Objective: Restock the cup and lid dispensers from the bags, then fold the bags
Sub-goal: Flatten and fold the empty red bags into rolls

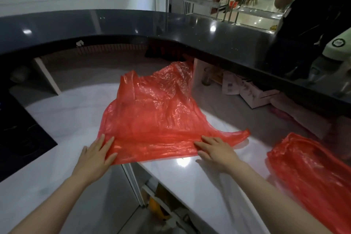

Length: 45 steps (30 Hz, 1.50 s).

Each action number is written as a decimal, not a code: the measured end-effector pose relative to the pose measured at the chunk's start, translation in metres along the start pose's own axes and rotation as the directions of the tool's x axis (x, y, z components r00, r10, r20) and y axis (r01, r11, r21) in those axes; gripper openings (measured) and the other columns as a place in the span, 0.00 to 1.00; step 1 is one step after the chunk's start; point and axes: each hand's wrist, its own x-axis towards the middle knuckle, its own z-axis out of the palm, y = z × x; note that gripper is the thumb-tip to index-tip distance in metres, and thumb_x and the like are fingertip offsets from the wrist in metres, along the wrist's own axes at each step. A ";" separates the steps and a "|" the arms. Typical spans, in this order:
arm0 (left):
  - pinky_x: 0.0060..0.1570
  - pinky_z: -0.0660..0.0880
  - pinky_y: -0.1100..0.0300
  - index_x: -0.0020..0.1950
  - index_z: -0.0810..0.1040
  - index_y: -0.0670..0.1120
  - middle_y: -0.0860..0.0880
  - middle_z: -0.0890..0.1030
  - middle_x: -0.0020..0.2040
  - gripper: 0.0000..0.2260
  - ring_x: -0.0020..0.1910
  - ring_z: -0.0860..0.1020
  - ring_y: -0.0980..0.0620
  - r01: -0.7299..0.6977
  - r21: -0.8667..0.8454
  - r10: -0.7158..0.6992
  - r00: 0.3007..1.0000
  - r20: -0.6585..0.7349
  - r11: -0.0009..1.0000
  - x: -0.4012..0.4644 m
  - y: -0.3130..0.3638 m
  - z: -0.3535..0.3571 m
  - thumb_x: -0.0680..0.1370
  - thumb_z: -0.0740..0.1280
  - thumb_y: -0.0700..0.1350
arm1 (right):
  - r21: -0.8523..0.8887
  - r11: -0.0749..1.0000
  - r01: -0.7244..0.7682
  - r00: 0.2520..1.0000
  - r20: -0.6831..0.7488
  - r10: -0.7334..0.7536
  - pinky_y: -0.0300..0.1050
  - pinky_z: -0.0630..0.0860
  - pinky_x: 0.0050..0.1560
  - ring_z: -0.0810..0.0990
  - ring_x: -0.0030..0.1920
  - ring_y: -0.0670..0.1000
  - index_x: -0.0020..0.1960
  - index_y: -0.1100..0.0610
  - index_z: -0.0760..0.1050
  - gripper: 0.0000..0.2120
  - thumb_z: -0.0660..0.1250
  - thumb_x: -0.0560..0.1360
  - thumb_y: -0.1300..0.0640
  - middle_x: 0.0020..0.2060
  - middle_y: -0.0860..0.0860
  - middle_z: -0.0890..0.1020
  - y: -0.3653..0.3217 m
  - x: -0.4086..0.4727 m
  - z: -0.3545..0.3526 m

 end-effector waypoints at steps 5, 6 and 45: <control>0.67 0.63 0.41 0.70 0.70 0.42 0.39 0.63 0.74 0.21 0.70 0.65 0.36 0.011 -0.174 -0.079 0.919 -0.386 0.985 -0.001 0.017 -0.029 0.79 0.63 0.48 | 0.095 0.993 0.073 0.901 -0.433 -0.025 0.51 0.72 0.53 0.78 0.51 0.56 0.54 0.50 0.80 0.10 0.62 0.77 0.51 0.49 0.49 0.83 -0.013 0.016 -0.041; 0.69 0.61 0.41 0.70 0.69 0.42 0.39 0.62 0.75 0.21 0.71 0.63 0.37 0.017 -0.205 -0.101 0.907 -0.409 0.979 0.003 0.018 -0.034 0.79 0.64 0.47 | 0.150 0.984 0.099 0.870 -0.493 -0.013 0.51 0.73 0.53 0.78 0.51 0.55 0.54 0.51 0.81 0.09 0.64 0.77 0.54 0.49 0.49 0.84 -0.016 0.020 -0.047; 0.42 0.74 0.51 0.39 0.79 0.43 0.45 0.81 0.36 0.07 0.38 0.77 0.46 0.021 -0.795 -0.184 0.976 -0.115 0.607 0.244 0.012 -0.078 0.77 0.66 0.40 | 0.043 0.998 0.042 0.962 -0.272 -0.028 0.49 0.66 0.64 0.68 0.63 0.56 0.61 0.51 0.76 0.19 0.64 0.70 0.60 0.58 0.51 0.75 -0.043 0.251 -0.148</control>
